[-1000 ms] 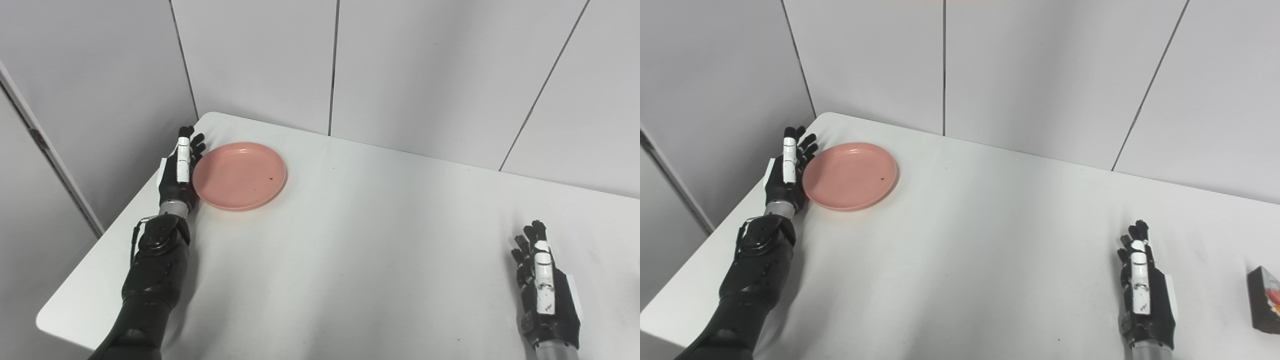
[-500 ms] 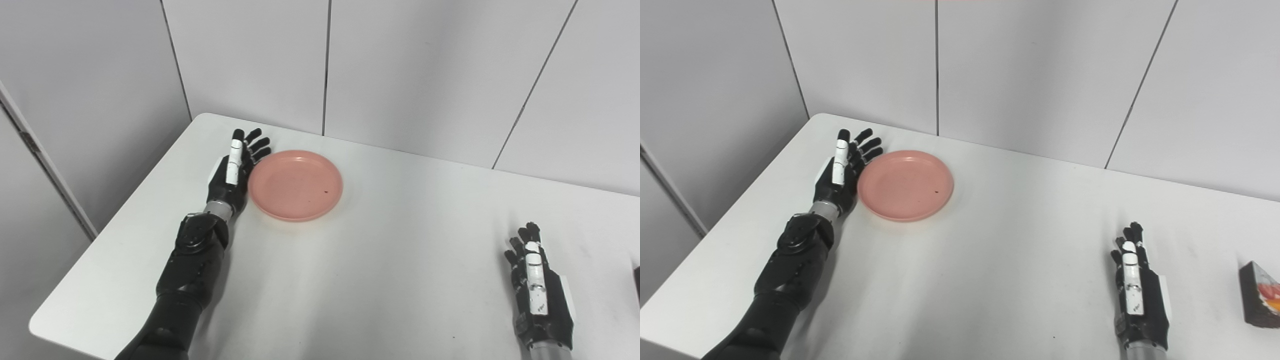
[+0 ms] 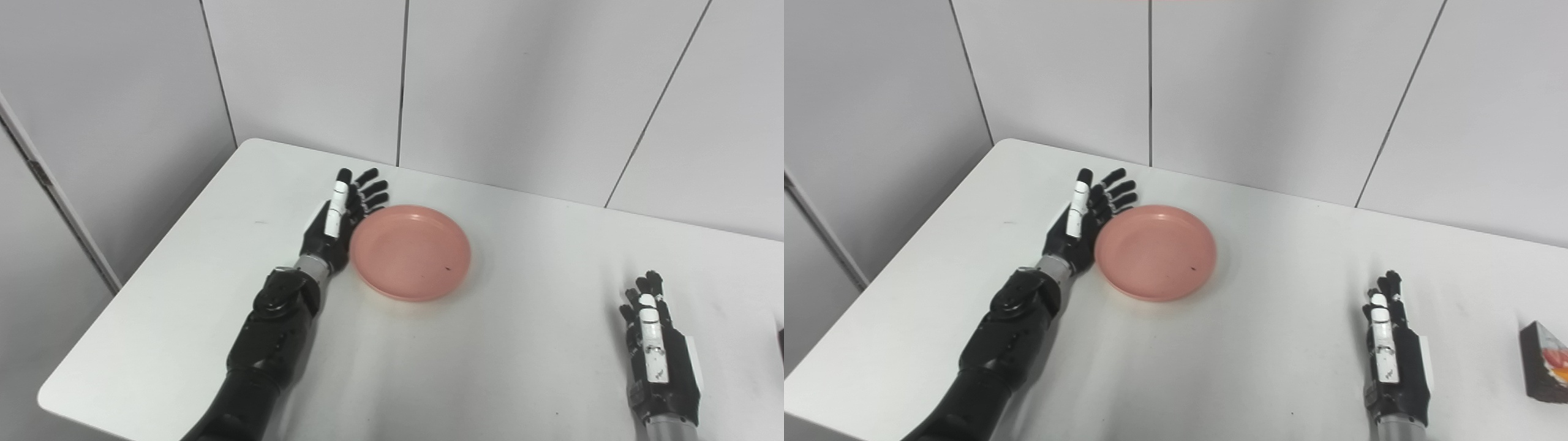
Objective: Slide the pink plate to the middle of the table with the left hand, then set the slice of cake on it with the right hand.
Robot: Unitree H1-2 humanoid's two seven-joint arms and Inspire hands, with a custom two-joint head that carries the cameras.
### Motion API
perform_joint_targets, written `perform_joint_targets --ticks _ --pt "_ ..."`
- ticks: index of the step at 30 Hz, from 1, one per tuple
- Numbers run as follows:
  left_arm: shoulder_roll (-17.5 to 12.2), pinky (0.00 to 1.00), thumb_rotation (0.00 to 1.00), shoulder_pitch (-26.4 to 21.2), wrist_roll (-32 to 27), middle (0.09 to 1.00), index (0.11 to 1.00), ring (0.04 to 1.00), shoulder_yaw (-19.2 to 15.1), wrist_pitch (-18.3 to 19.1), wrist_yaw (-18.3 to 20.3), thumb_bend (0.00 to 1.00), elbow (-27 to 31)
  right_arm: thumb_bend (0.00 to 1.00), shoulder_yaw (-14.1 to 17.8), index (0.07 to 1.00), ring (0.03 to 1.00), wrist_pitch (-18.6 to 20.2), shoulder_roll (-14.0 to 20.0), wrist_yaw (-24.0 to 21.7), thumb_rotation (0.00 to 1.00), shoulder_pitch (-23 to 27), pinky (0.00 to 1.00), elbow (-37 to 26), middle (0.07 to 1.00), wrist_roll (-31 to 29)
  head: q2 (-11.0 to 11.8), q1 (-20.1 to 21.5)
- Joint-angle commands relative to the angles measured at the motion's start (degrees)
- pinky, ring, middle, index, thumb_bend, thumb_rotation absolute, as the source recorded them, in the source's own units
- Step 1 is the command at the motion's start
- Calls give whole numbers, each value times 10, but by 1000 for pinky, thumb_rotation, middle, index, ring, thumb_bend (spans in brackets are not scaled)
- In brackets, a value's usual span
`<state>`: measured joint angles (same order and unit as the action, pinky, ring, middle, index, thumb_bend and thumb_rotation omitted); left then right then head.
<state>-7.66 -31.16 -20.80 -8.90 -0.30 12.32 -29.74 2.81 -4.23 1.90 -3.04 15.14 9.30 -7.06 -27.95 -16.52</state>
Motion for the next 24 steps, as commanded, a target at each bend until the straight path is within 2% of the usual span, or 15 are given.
perform_joint_targets --ticks 1,6,9,10,17,24 --pt "12 887 997 10 -4 884 883 894 4 31 2 886 7 619 0 1000 1000 -24 -8 2 828 11 1000 -1 1000 -1 0 1" --pt "38 924 1000 32 3 920 916 928 25 40 2 881 36 568 -7 1000 1000 -15 -18 12 837 7 1000 -16 1000 13 -16 56" --pt "50 935 1000 50 14 924 921 934 36 44 -8 876 61 558 -9 1000 1000 -20 -27 18 845 9 1000 -10 998 19 -27 102" --pt "55 945 1000 55 18 927 925 938 39 45 -11 870 69 550 -10 1000 1000 -24 -30 19 842 11 1000 -6 998 21 -28 106" --pt "77 999 1000 90 21 971 975 982 46 52 -17 840 111 586 -22 1000 1000 -29 -42 28 848 20 1000 3 1000 43 -48 188" --pt "95 1000 1000 122 38 997 996 1000 58 32 -23 767 140 604 -31 1000 1000 -35 -50 43 836 28 1000 7 1000 63 -55 227"
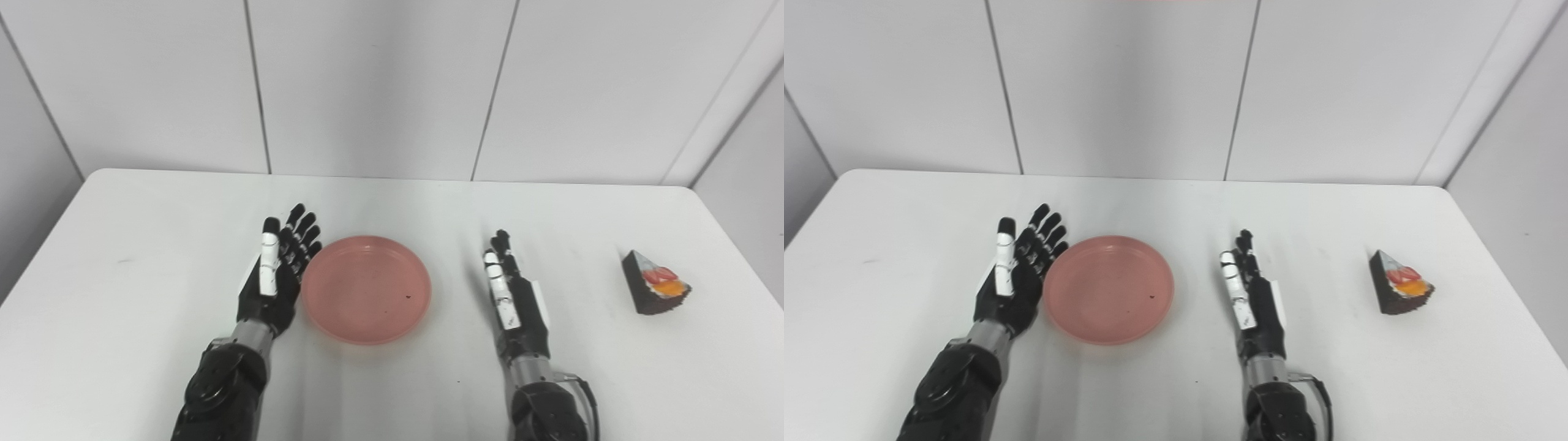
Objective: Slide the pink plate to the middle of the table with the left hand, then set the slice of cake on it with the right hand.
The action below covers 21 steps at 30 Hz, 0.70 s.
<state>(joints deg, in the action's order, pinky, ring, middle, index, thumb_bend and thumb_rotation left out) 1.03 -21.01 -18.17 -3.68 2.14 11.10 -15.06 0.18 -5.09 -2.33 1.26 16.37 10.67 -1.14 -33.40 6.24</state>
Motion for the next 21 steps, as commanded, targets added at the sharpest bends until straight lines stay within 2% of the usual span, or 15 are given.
perform_joint_targets --ticks 1,6,8,11,14,17,19,20,21 --pt "14 1000 1000 24 15 997 996 1000 6 2 -16 766 -5 604 -5 1000 1000 -26 -5 1 837 19 1000 -8 1000 8 -2 8" --pt "29 998 1000 38 45 977 973 993 22 1 -32 747 13 613 0 997 999 3 11 2 818 31 1000 -24 991 14 -2 12" --pt "27 1000 1000 39 53 984 983 997 31 -6 -26 735 11 599 14 978 978 5 18 -6 796 39 987 -29 973 -13 -2 12" --pt "18 1000 1000 37 54 995 997 1000 43 -4 -9 735 10 576 32 956 937 18 42 -4 771 57 930 -40 945 -20 -5 38" --pt "12 1000 1000 37 59 997 999 1000 48 -12 -4 721 5 643 60 891 889 56 65 -1 631 76 883 -65 887 -43 -3 50" --pt "10 1000 1000 34 60 993 994 999 45 -21 -4 731 -3 638 69 890 867 93 85 0 582 83 852 -91 874 -41 -2 59" --pt "7 996 1000 32 64 989 988 995 45 -28 -5 733 -7 597 73 897 866 108 115 4 557 92 834 -102 877 -18 0 67" --pt "4 997 1000 32 68 984 982 993 46 -31 -5 728 -8 572 75 892 855 115 128 11 511 95 803 -108 867 0 3 73" --pt "2 1000 1000 31 71 977 976 991 47 -35 -4 725 -10 591 75 865 804 130 143 21 468 98 739 -116 824 28 4 76"
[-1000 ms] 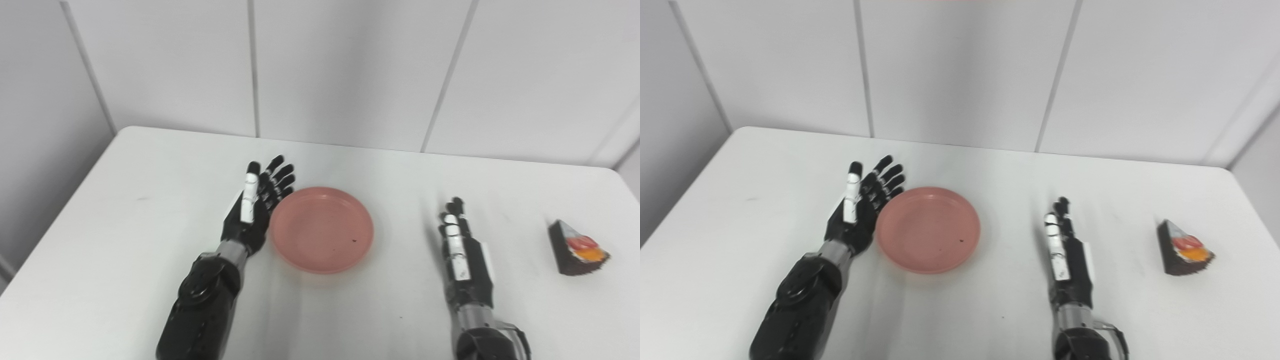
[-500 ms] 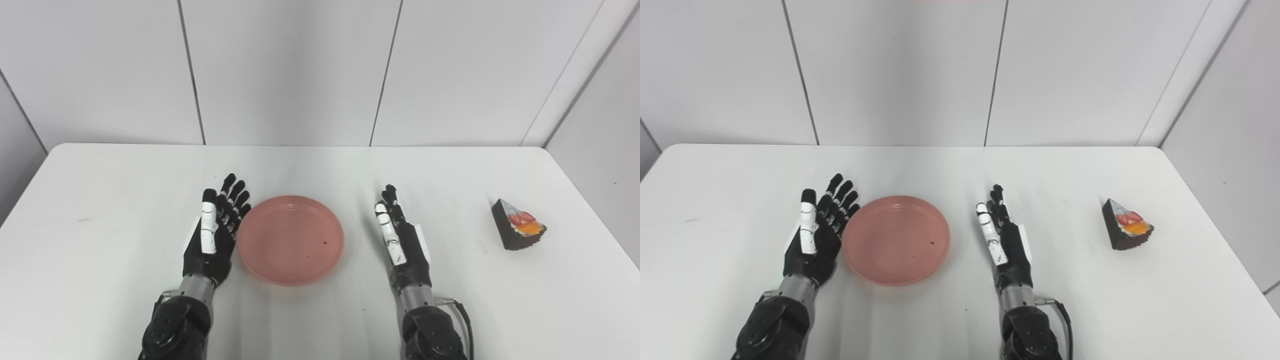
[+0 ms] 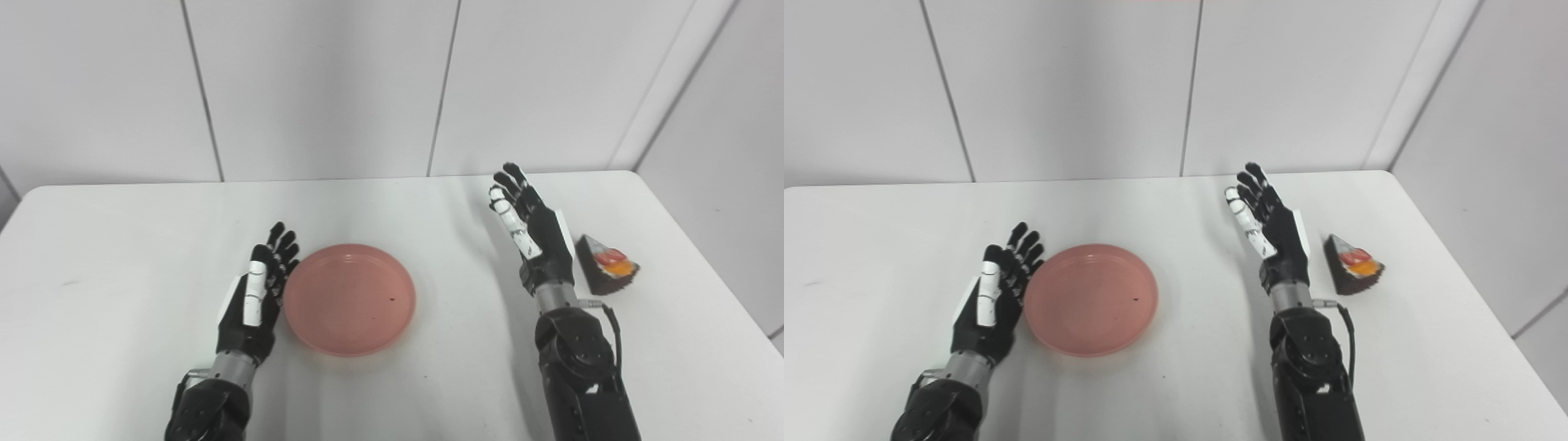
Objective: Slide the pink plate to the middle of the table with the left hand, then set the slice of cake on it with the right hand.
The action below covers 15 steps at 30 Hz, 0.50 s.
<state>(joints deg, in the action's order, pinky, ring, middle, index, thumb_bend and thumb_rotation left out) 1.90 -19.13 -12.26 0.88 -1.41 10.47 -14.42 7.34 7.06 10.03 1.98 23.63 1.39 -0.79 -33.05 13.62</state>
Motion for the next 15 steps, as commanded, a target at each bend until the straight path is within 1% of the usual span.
perform_joint_targets --ticks 1,2,3,4,5,6,7,8,9,10,12,15 --pt "-11 1000 1000 11 13 976 977 991 3 -4 5 722 -20 612 6 855 800 39 34 25 456 27 726 -36 818 52 2 13" --pt "-14 1000 1000 10 13 977 980 992 3 -7 7 719 -23 645 8 841 803 61 43 32 435 28 715 -45 816 70 2 15" --pt "-17 1000 1000 10 12 977 981 993 4 -10 11 717 -24 661 6 835 805 82 62 35 424 29 710 -52 815 101 3 27" --pt "-20 1000 1000 10 12 977 983 993 4 -12 13 712 -25 670 4 823 794 94 74 37 421 29 676 -56 816 121 4 29" --pt "-22 1000 1000 10 11 977 984 993 4 -12 15 709 -24 675 -1 815 787 116 92 33 419 30 655 -60 817 145 6 42" --pt "-24 1000 1000 10 11 975 980 992 4 -13 16 702 -23 691 -4 810 813 133 103 29 425 30 711 -64 818 161 6 44" --pt "-28 1000 1000 10 10 975 979 991 3 -16 18 698 -26 700 -4 807 826 149 114 25 428 30 741 -69 819 171 9 62" --pt "-30 1000 1000 10 10 975 978 991 3 -18 20 698 -28 711 -4 805 805 159 121 22 373 29 734 -72 799 178 10 68" --pt "-34 1000 1000 10 8 975 977 991 1 -19 23 697 -30 715 -5 805 798 168 130 21 353 28 731 -75 793 188 10 79" --pt "-37 1000 1000 10 7 976 979 991 0 -20 25 696 -30 723 -6 801 784 174 135 21 316 26 701 -78 795 196 10 81" --pt "-39 1000 1000 9 3 976 978 990 -2 -23 28 697 -31 730 -10 798 776 188 144 21 291 26 680 -81 798 218 10 92" --pt "-40 994 1000 6 -3 969 962 982 -7 -31 30 694 -39 739 -3 799 781 198 150 -2 315 26 662 -78 815 265 11 104"
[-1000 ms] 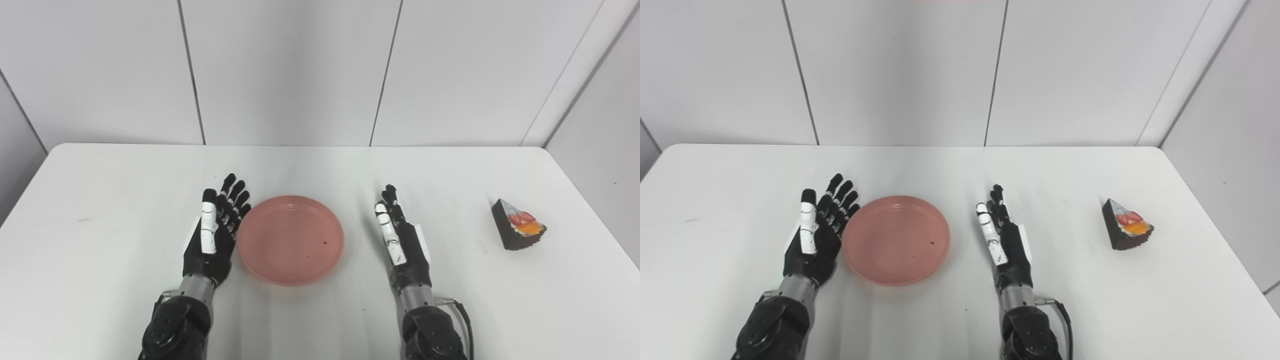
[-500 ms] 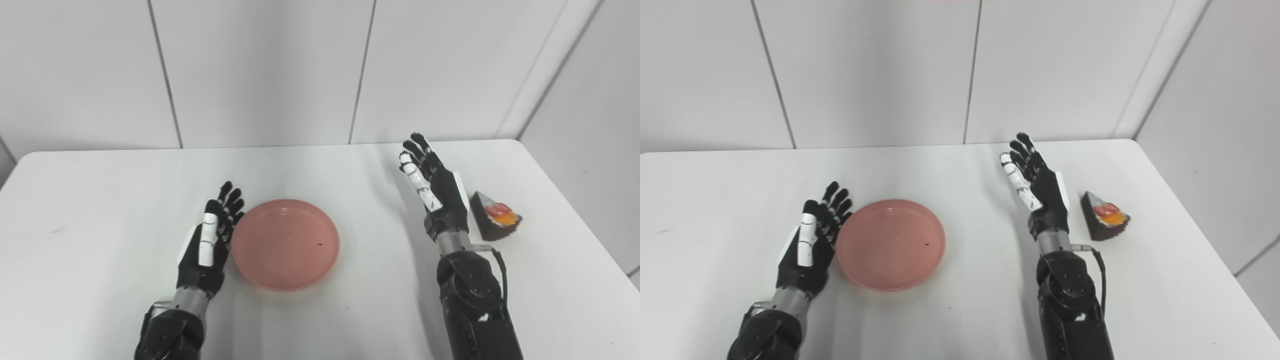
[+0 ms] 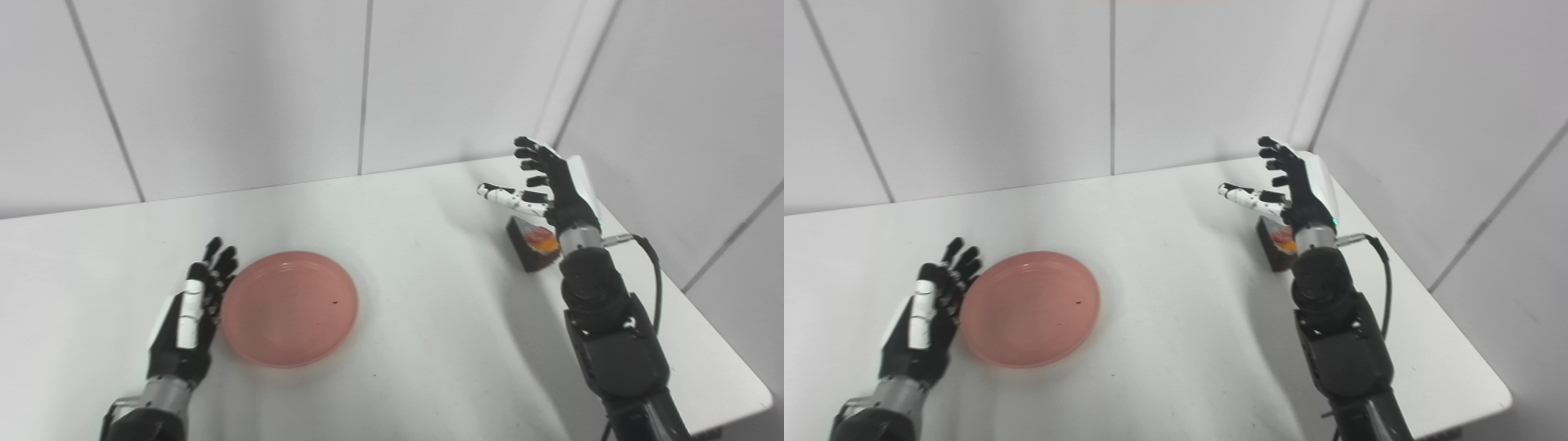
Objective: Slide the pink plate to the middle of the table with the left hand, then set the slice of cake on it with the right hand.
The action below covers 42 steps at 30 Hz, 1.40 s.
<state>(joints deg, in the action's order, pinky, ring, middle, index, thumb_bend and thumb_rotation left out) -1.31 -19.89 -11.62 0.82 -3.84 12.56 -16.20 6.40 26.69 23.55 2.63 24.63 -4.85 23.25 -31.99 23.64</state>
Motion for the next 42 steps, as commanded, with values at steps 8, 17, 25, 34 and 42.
perform_joint_targets --ticks 8,17,25,34,42 --pt "-10 973 1000 6 -19 962 961 972 -17 -24 20 680 -47 779 58 785 791 2 -8 -90 326 23 635 3 812 162 4 16" --pt "-11 970 1000 6 -17 963 949 970 -22 -21 24 673 -45 828 88 785 811 2 -32 -178 317 33 672 24 829 274 5 19" --pt "-12 975 1000 7 -18 968 953 975 -22 -22 29 658 -43 846 98 794 773 2 -42 -220 272 34 609 34 830 336 4 19" --pt "-13 980 1000 8 -16 968 956 977 -21 -20 31 662 -40 825 80 802 802 2 -25 -230 292 36 658 92 838 367 2 18" --pt "-16 992 1000 8 -21 977 965 985 -21 -18 37 671 -42 599 72 758 408 2 -14 -228 20 38 359 120 518 355 0 17"
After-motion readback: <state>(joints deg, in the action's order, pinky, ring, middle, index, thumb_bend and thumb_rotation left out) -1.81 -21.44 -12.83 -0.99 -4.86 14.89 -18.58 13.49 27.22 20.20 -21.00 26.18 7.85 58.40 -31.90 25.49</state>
